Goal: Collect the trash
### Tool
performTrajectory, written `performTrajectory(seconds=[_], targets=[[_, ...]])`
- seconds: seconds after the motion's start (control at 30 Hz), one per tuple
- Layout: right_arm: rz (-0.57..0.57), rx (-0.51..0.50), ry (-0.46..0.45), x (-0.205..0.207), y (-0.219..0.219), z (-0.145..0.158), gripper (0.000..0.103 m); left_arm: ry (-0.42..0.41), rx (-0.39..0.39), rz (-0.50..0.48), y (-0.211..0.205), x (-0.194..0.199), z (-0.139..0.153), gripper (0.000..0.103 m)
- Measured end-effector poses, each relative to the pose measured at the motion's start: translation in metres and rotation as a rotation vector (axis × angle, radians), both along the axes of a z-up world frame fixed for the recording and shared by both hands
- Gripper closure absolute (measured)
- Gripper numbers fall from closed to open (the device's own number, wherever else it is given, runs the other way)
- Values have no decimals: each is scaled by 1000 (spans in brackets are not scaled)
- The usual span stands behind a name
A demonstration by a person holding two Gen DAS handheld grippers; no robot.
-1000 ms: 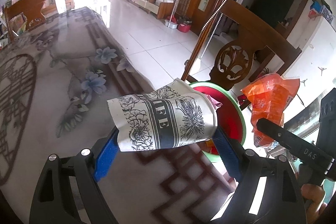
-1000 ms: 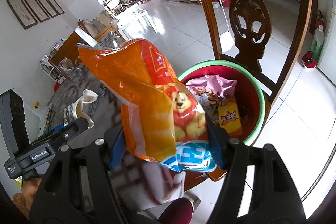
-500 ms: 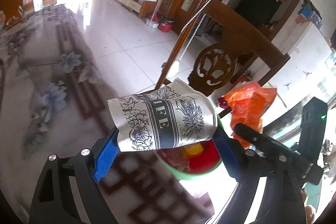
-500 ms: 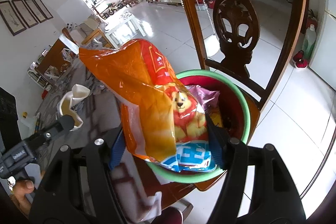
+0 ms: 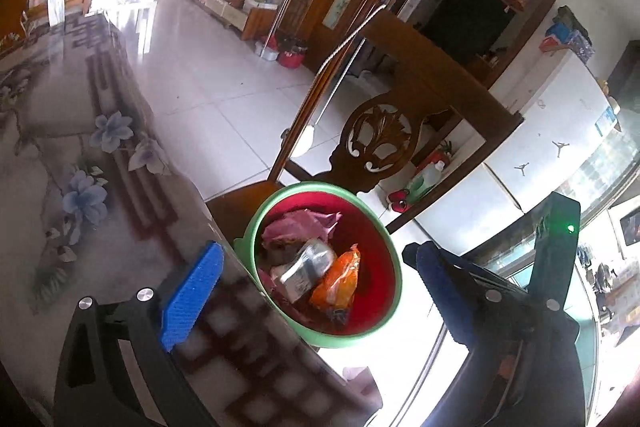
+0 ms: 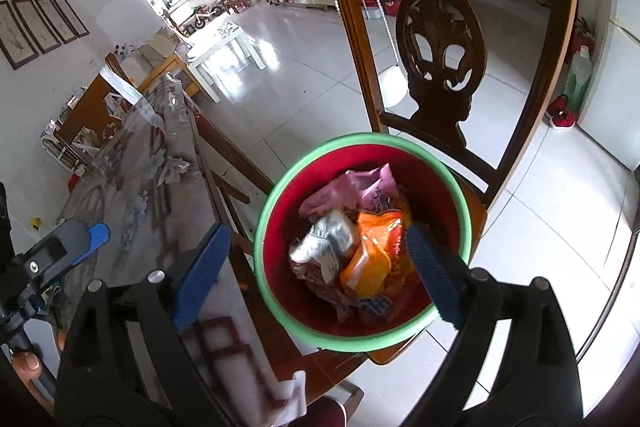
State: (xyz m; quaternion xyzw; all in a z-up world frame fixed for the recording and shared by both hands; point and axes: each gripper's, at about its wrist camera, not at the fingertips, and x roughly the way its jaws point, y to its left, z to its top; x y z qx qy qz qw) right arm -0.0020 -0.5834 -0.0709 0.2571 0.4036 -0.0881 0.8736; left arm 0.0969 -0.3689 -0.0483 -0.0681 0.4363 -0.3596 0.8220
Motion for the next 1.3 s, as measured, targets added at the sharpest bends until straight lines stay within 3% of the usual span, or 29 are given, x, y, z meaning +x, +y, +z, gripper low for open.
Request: performTrajectory(seconds=[0.27, 0.5, 0.67, 0.77, 0.9, 1.0, 1.13, 1.3], targets=[[-2, -49, -78, -9, 32, 42, 10, -153, -46, 48, 55, -33, 50, 8], [90, -120, -233, -4, 117, 92, 5, -384, -28, 241, 151, -75, 103, 8], [94, -151, -401, -7, 176, 111, 5, -442, -17, 387, 219, -100, 112, 8], [147, -182, -470, -5, 215, 104, 5, -535, 41, 487, 247, -112, 114, 8], [229, -214, -441, 5, 250, 90, 5, -643, 183, 607, 266, -121, 111, 8], [221, -399, -479, 1, 272, 90, 5, -589, 120, 681, 287, -115, 106, 8], [245, -445, -487, -1, 286, 88, 5, -494, 28, 671, 308, -103, 96, 8], [260, -436, -459, 4, 286, 83, 5, -476, 108, 704, 306, -105, 87, 8]])
